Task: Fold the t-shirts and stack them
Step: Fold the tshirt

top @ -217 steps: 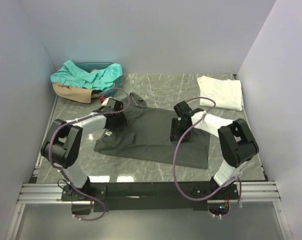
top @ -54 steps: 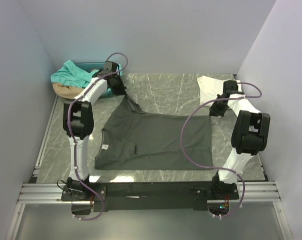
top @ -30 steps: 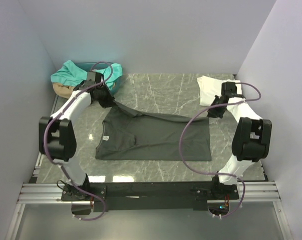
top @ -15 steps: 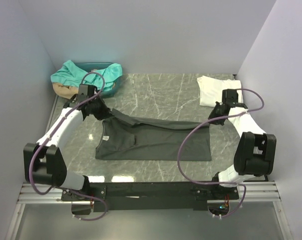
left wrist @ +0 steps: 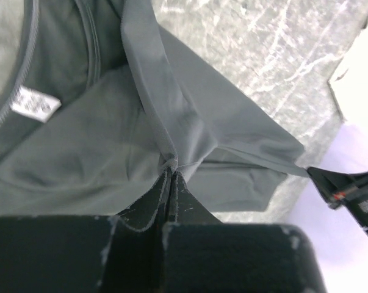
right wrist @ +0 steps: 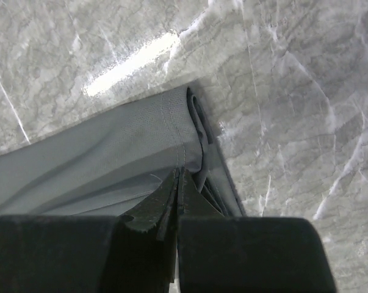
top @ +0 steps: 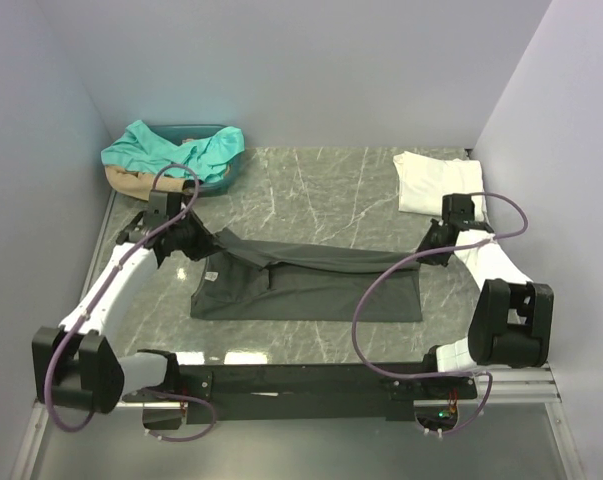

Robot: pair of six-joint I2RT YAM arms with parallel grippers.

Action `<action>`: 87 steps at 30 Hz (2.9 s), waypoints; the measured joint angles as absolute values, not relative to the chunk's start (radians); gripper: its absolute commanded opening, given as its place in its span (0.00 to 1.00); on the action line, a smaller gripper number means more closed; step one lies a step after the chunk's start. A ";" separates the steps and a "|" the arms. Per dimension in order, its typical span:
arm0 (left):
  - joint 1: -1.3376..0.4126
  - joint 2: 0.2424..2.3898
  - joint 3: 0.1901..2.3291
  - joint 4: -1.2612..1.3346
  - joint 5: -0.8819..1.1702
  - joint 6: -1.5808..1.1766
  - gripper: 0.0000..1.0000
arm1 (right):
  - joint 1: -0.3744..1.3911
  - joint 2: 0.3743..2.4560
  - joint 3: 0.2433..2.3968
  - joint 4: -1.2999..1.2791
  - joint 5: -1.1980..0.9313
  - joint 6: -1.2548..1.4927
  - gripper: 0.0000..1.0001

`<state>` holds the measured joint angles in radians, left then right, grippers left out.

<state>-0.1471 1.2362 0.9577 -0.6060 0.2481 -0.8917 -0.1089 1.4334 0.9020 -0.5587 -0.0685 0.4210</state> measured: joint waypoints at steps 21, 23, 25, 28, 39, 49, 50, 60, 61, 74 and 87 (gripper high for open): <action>-0.147 1.008 0.760 -0.715 0.258 -0.977 0.74 | -0.063 1.332 0.834 -0.545 -0.026 0.445 0.48; -0.146 1.090 0.786 -0.687 0.253 -0.958 0.74 | -0.059 1.320 0.857 -0.543 -0.024 0.453 0.49; -0.144 1.179 0.815 -0.648 0.242 -0.938 0.74 | -0.057 1.323 0.881 -0.539 -0.022 0.457 0.49; -0.139 1.319 0.883 -0.594 0.216 -0.899 0.73 | -0.057 1.345 0.915 -0.526 -0.022 0.463 0.49; -0.123 1.682 1.135 -0.482 0.101 -0.755 0.72 | -0.057 1.481 0.942 -0.485 -0.022 0.471 0.48; -0.119 1.806 1.196 -0.478 0.069 -0.709 0.72 | -0.064 1.554 0.970 -0.471 -0.004 0.475 0.47; -0.119 1.816 1.201 -0.479 0.068 -0.706 0.72 | -0.064 1.556 0.967 -0.468 -0.002 0.477 0.47; -0.119 1.866 1.236 -0.480 0.058 -0.682 0.54 | -0.069 1.604 0.941 -0.449 0.010 0.478 0.46; -0.119 1.868 1.237 -0.480 0.057 -0.680 0.51 | -0.070 1.610 0.941 -0.447 0.011 0.478 0.45; -0.115 1.869 1.240 -0.482 0.054 -0.673 0.31 | -0.084 1.633 0.921 -0.402 0.011 0.473 0.19; -0.061 1.713 1.078 -0.422 0.026 -0.672 0.21 | -0.089 1.656 0.921 -0.379 -0.001 0.463 0.00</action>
